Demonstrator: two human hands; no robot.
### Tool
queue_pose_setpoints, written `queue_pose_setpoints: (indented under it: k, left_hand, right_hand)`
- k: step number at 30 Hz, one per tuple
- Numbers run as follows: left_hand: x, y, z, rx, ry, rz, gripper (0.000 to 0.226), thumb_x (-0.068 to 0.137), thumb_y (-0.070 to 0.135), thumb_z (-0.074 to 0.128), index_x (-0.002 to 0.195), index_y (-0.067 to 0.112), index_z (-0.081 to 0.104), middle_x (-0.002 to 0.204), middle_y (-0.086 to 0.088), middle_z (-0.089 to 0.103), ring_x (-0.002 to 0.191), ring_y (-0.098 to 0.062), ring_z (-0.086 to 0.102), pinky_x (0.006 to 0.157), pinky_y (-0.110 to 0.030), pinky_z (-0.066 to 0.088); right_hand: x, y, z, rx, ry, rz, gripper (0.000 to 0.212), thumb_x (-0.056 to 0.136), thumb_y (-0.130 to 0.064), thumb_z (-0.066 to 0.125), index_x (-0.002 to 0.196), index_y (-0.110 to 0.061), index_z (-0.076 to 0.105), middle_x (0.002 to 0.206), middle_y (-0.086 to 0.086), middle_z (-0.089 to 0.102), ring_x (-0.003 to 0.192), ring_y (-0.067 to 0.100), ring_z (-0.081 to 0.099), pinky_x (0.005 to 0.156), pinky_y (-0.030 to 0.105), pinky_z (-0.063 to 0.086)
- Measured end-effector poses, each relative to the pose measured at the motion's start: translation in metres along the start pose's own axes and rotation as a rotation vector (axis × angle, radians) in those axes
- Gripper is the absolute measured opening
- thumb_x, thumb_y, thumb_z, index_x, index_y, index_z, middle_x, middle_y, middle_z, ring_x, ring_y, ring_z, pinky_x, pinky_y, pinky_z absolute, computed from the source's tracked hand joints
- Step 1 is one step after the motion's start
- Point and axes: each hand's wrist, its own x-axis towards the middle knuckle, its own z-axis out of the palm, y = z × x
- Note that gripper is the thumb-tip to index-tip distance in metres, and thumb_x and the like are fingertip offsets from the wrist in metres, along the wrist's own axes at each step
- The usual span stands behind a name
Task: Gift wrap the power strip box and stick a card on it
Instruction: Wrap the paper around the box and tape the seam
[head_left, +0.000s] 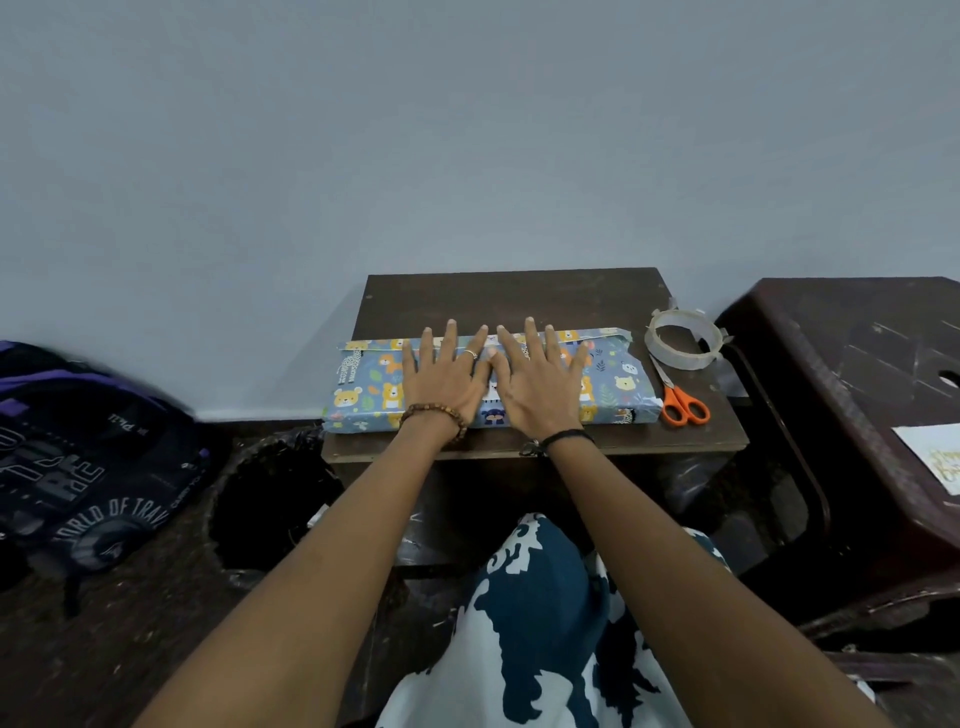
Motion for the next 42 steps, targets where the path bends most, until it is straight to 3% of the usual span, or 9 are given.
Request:
queue_pose_setpoints:
  k: [4,11,13,16,19,25,34,37,42]
  left_hand:
    - [0.0,-0.018,-0.003,-0.085,0.04,-0.11,0.05,0.101,0.039,0.014,0.149,0.028,0.007,0.158,-0.005,0.003,0.145,-0.022,0.0,0.118,-0.042,0.002]
    - [-0.013,-0.064,-0.014,-0.106,0.03,-0.443,0.058,0.098,0.046,0.018,0.15,0.022,0.005,0.157,-0.012,-0.003,0.145,-0.03,0.0,0.113,-0.057,-0.003]
    - [-0.012,-0.059,-0.013,0.039,0.125,-0.375,0.058,0.099,0.039,0.019,0.15,0.015,0.006,0.156,-0.014,-0.007,0.145,-0.028,-0.004,0.114,-0.055,-0.004]
    - [-0.003,-0.033,-0.011,0.163,0.241,-0.055,0.055,0.1,0.034,0.023,0.149,0.017,0.005,0.157,-0.01,-0.008,0.145,-0.023,-0.006,0.115,-0.048,-0.003]
    - [0.0,0.003,-0.002,0.077,0.144,0.218,0.049,0.101,0.028,0.018,0.149,0.022,0.008,0.158,0.0,0.004,0.145,-0.017,-0.002,0.117,-0.042,0.0]
    - [0.0,0.007,0.008,-0.021,0.052,0.155,0.048,0.102,0.029,0.013,0.149,0.025,0.008,0.157,0.008,0.006,0.145,-0.012,0.002,0.119,-0.039,0.0]
    - [-0.003,0.007,0.009,-0.022,0.093,0.163,0.048,0.102,0.028,0.016,0.149,0.026,0.008,0.157,0.007,0.009,0.145,-0.012,0.005,0.119,-0.039,0.002]
    - [-0.003,0.007,0.008,-0.025,0.098,0.159,0.048,0.102,0.028,0.017,0.149,0.026,0.009,0.157,0.007,0.011,0.145,-0.013,0.007,0.118,-0.039,0.002]
    - [-0.003,0.008,0.009,-0.017,0.105,0.158,0.048,0.102,0.029,0.017,0.149,0.025,0.009,0.157,0.006,0.01,0.145,-0.013,0.006,0.119,-0.04,0.003]
  right_hand:
    - [0.0,0.002,0.0,0.008,-0.001,0.011,0.047,0.101,-0.041,0.019,0.148,-0.034,0.019,0.157,0.002,0.014,0.145,0.025,0.005,0.112,0.058,-0.003]
    - [0.0,0.0,-0.001,0.005,0.002,0.013,0.047,0.101,-0.039,0.02,0.148,-0.032,0.02,0.157,0.003,0.014,0.145,0.026,0.006,0.112,0.059,-0.003]
    - [0.0,0.0,-0.001,0.003,0.0,0.01,0.047,0.101,-0.039,0.02,0.148,-0.032,0.02,0.157,0.003,0.014,0.145,0.026,0.006,0.112,0.059,-0.002]
    - [0.0,0.0,0.0,-0.005,0.004,0.007,0.047,0.101,-0.039,0.02,0.148,-0.032,0.02,0.157,0.003,0.014,0.145,0.026,0.006,0.112,0.059,-0.001]
    - [0.001,0.0,0.0,-0.028,-0.009,0.004,0.048,0.101,-0.038,0.017,0.148,-0.03,0.016,0.158,0.003,0.011,0.145,0.024,0.004,0.112,0.059,-0.003]
    - [0.001,-0.001,-0.002,-0.021,-0.032,0.031,0.055,0.101,-0.039,0.017,0.15,-0.016,0.01,0.159,0.002,0.005,0.146,0.019,0.002,0.114,0.055,-0.003]
    - [-0.004,0.055,-0.027,0.036,-0.083,0.201,0.091,0.083,-0.074,0.029,0.15,-0.017,0.009,0.158,0.011,0.0,0.146,0.024,-0.001,0.111,0.058,-0.005]
    - [-0.005,0.074,-0.035,0.039,-0.02,0.18,0.077,0.091,-0.061,0.034,0.148,-0.01,0.02,0.156,0.014,0.011,0.145,0.026,0.006,0.113,0.054,-0.001]
    - [0.009,0.113,-0.049,0.026,0.268,0.198,0.032,0.094,-0.02,0.044,0.122,-0.007,0.053,0.124,0.013,0.05,0.119,0.031,0.044,0.097,0.042,0.031]
